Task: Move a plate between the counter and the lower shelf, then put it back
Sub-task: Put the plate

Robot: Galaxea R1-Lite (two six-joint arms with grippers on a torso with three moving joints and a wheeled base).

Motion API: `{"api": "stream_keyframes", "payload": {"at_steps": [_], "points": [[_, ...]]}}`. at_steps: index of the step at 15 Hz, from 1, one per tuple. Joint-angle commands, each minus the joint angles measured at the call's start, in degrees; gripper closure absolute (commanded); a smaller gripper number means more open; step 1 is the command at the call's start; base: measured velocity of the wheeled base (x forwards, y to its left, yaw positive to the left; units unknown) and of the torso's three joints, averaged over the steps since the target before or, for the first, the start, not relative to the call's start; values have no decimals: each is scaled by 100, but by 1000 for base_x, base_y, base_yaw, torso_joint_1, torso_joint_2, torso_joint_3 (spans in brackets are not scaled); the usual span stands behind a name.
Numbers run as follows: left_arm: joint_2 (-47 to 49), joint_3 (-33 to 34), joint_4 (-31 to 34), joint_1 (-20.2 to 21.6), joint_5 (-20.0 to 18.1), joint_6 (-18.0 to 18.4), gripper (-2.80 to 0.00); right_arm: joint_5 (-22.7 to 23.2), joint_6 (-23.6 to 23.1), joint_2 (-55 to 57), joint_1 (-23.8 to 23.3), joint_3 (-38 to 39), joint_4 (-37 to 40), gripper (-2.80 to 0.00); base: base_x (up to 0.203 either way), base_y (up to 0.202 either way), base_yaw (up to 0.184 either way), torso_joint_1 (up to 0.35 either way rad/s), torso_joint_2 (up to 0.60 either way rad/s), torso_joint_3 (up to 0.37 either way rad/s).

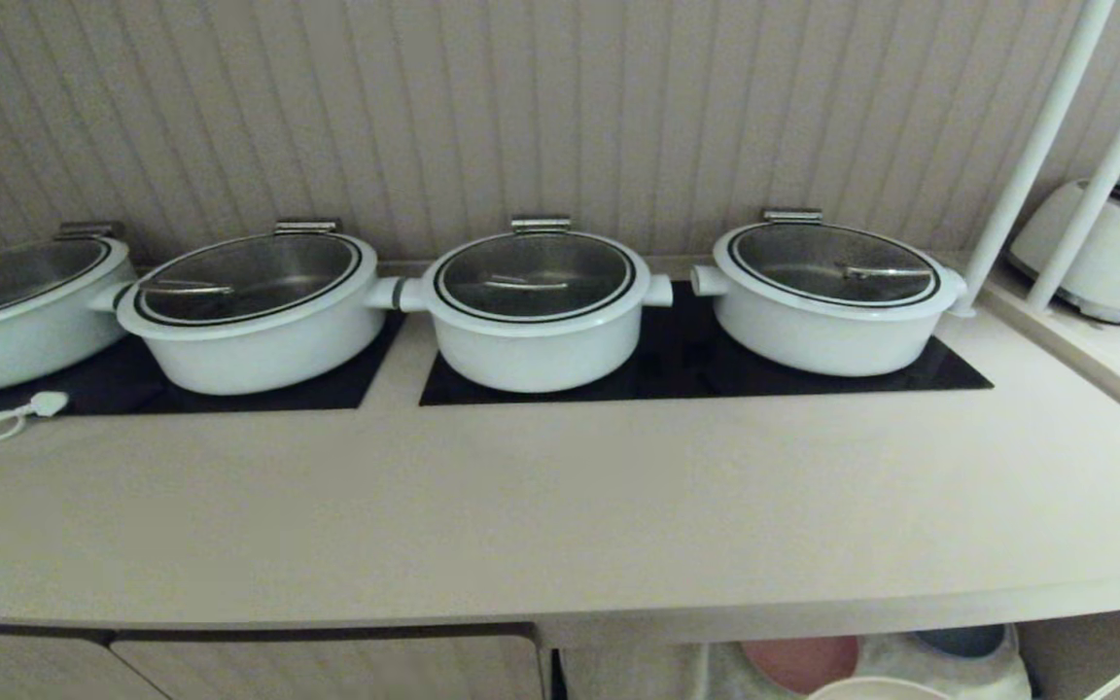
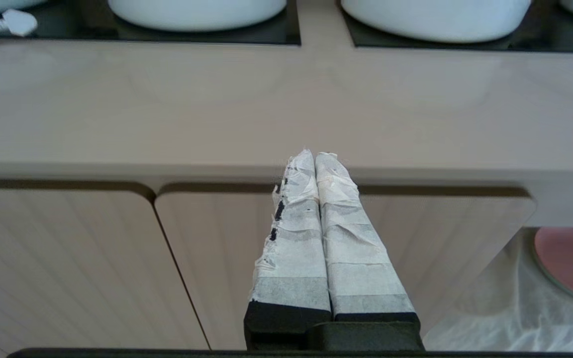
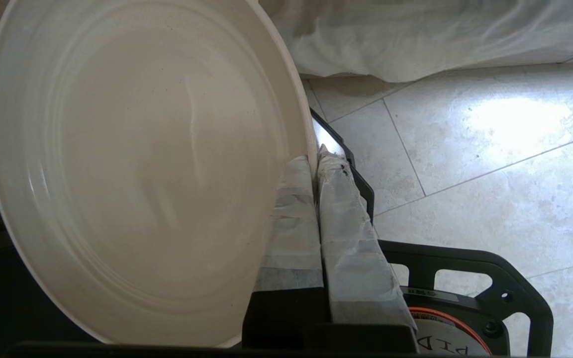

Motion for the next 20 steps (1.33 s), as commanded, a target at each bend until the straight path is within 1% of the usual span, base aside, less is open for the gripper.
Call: {"api": "stream_keyframes", "payload": {"at_steps": [1, 12, 20], "points": [[-2, 0, -2, 0, 2, -3, 0, -5, 19, 6, 1, 0, 1, 0, 0, 0, 0, 155, -330, -176], [-2, 0, -2, 0, 2, -3, 0, -31, 10, -56, -6, -53, 19, 0, 0, 0, 0, 158, -319, -163], [-2, 0, -2, 0, 2, -3, 0, -49, 10, -144, -6, -53, 54, 0, 0, 0, 0, 101, -199, -103]]}}
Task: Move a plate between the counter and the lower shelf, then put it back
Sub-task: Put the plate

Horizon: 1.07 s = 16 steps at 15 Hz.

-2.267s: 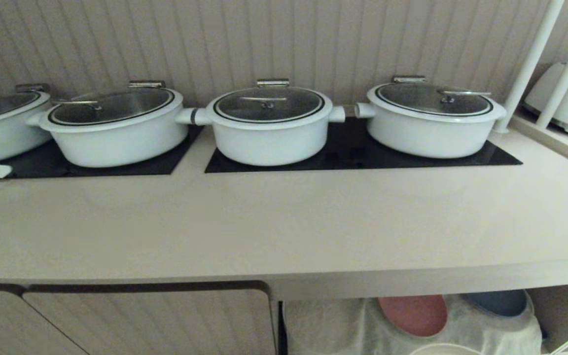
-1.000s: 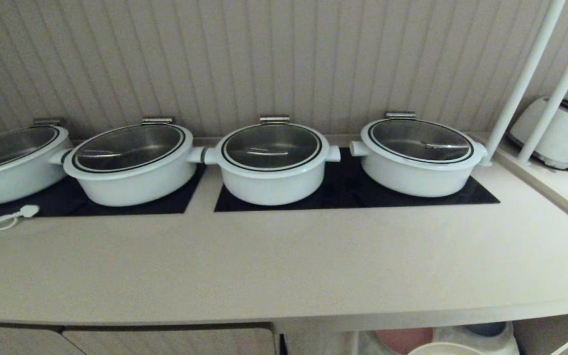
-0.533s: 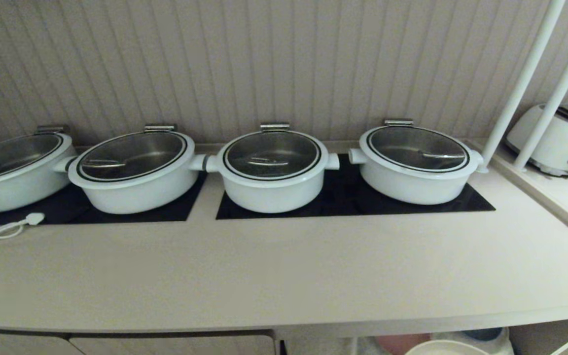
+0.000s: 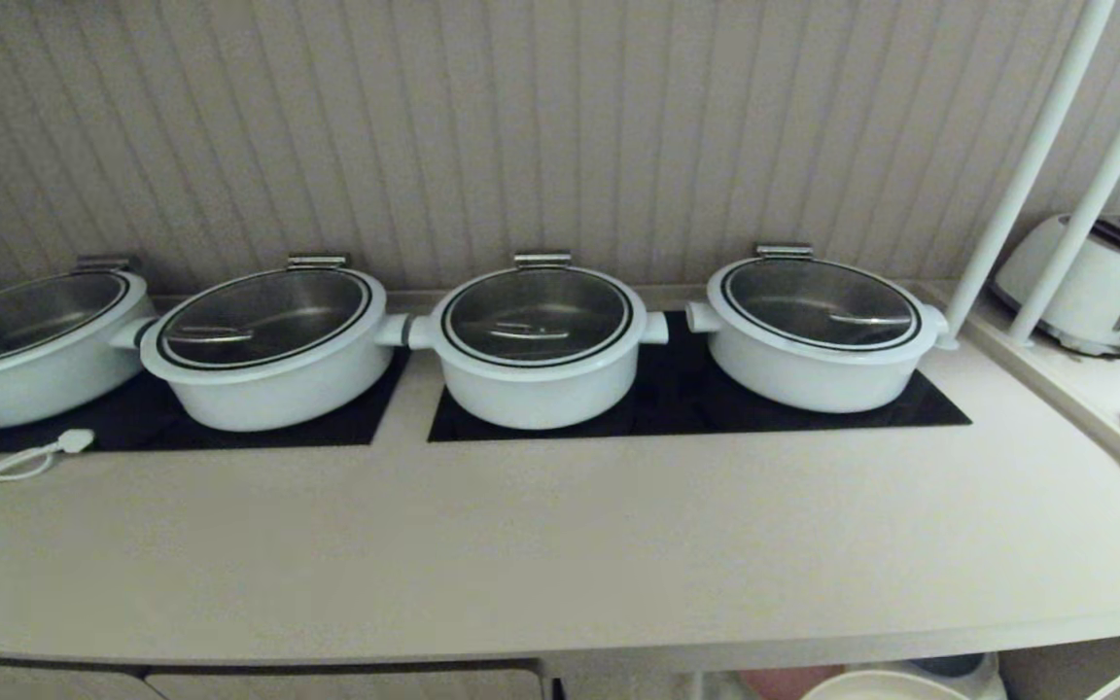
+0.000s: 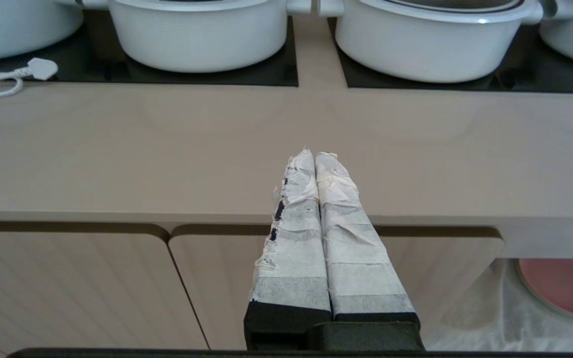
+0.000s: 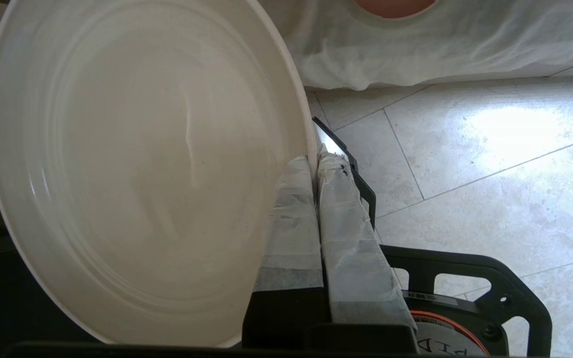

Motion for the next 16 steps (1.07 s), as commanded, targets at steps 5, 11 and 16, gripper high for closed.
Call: {"api": "stream_keyframes", "payload": {"at_steps": [5, 11, 16], "points": [[-2, 0, -1, 0, 2, -3, 0, -6, 17, -22, 7, -15, 0, 0, 0, 0, 0, 76, -149, -71], [-2, 0, -1, 0, 2, -3, 0, -33, 26, -110, 1, -33, 44, 0, 0, 0, 0, 0, 0, 0], [-2, 0, -1, 0, 2, -3, 0, -24, 35, -190, 1, 11, 53, 0, 0, 0, 0, 0, 0, 0]]}}
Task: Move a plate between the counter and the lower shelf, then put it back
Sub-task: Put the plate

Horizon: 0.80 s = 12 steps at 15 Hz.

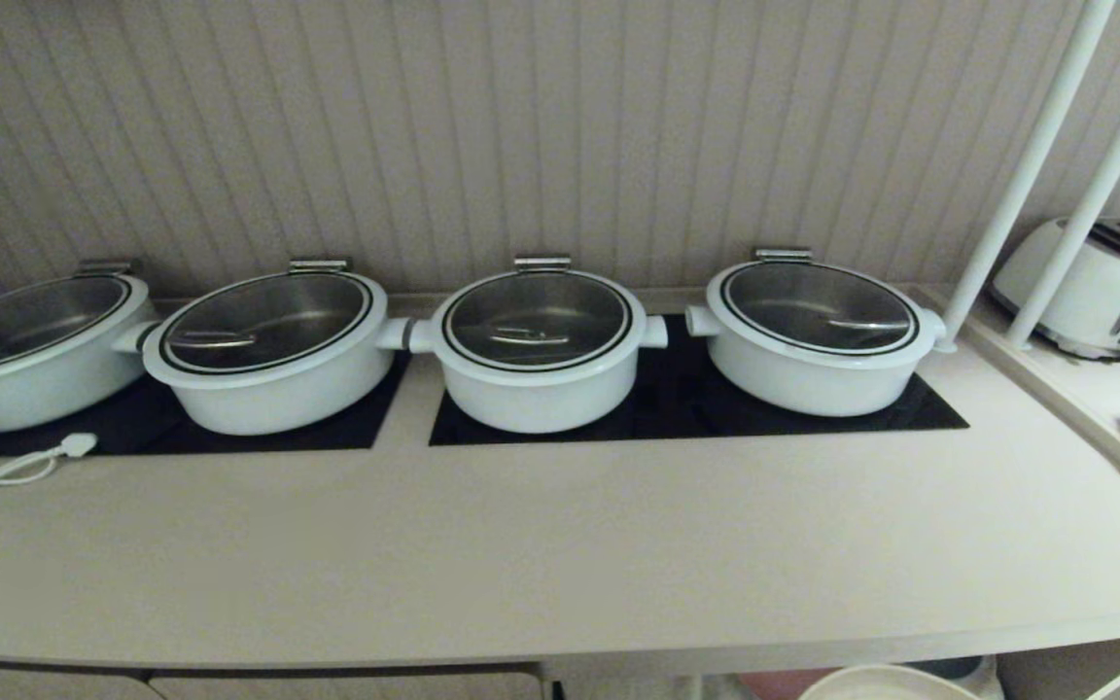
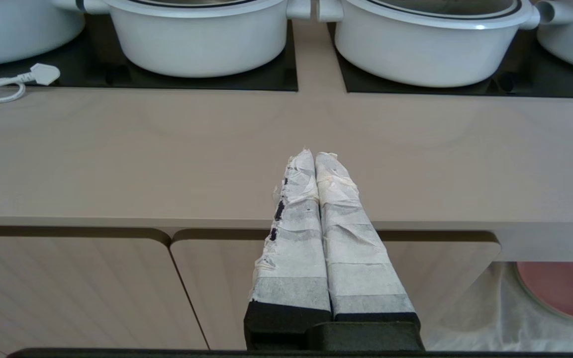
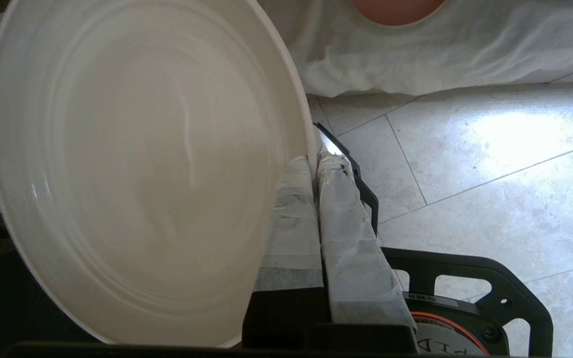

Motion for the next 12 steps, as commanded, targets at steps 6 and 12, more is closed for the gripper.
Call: {"api": "stream_keyframes", "payload": {"at_steps": [6, 12], "points": [[-2, 0, -2, 0, 2, -3, 0, -3, 23, -114, 1, 17, 17, 0, 0, 0, 0, 0, 0, 0], [-2, 0, -2, 0, 2, -3, 0, -3, 30, -166, 10, -1, 17, 0, 0, 0, 0, 0, 0, 0]]}}
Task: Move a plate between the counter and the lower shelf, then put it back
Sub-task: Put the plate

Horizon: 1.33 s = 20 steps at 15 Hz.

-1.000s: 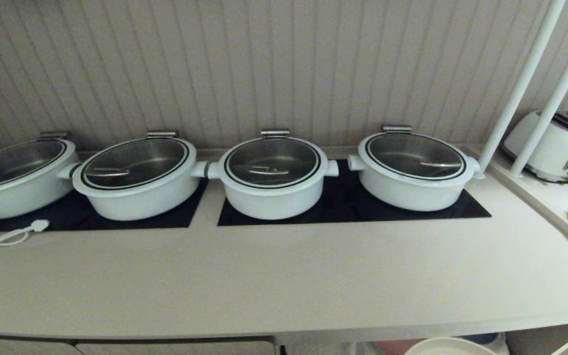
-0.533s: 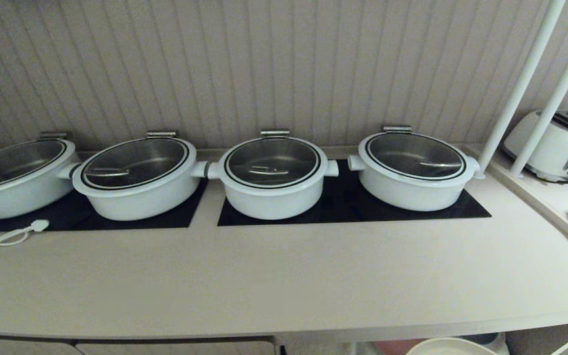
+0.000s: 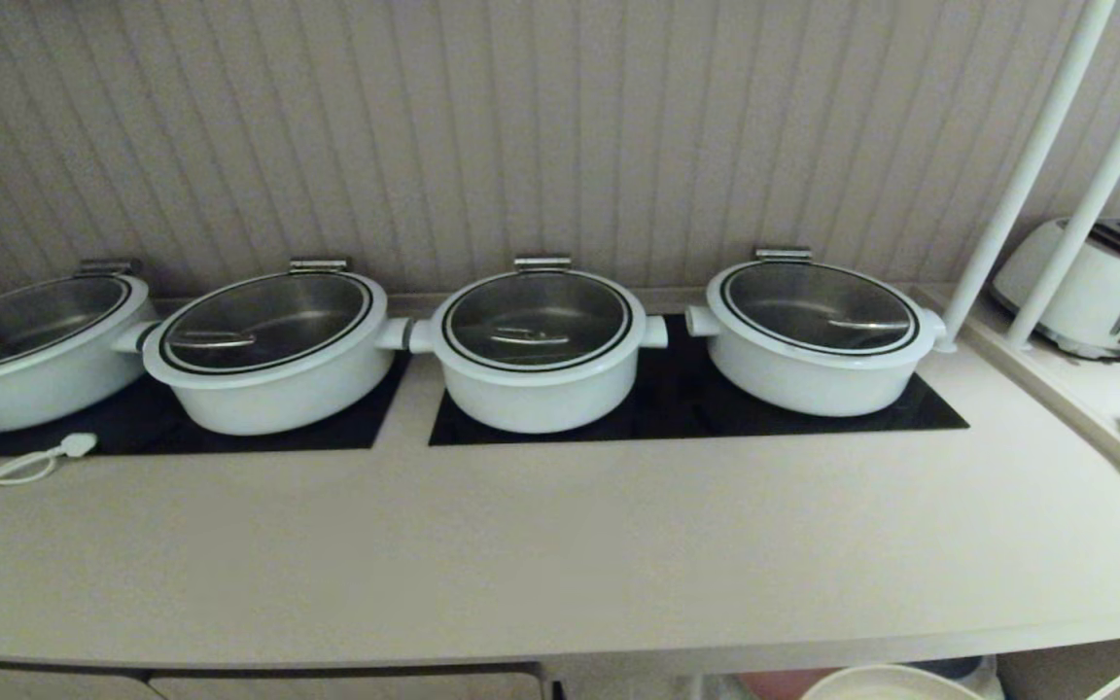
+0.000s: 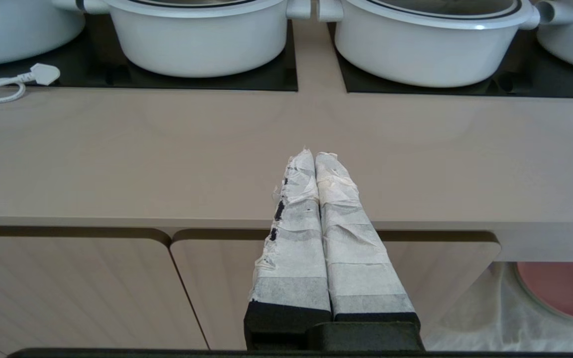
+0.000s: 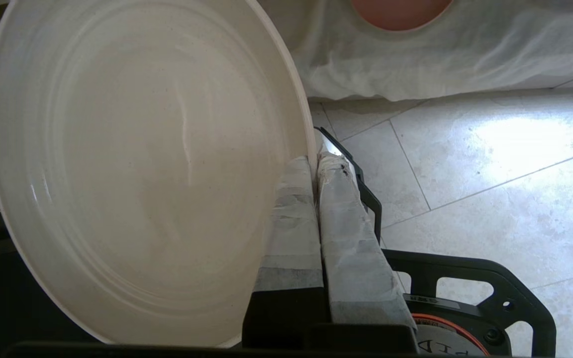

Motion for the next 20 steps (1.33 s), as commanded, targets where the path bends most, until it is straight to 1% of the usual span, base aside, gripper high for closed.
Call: {"api": "stream_keyframes", "payload": {"at_steps": [1, 10, 13, 20], "points": [[-2, 0, -1, 0, 2, -4, 0, -4, 22, -26, 8, -18, 7, 0, 0, 0, 0, 0, 0, 0], [-2, 0, -1, 0, 2, -4, 0, -21, 66, -17, 47, -40, 7, 0, 0, 0, 0, 0, 0, 0], [-2, 0, -1, 0, 2, -4, 0, -21, 180, -8, 52, -31, 7, 0, 0, 0, 0, 0, 0, 0], [-2, 0, -1, 0, 2, -4, 0, -12, 189, 14, 52, 13, 7, 0, 0, 0, 0, 0, 0, 0]]}}
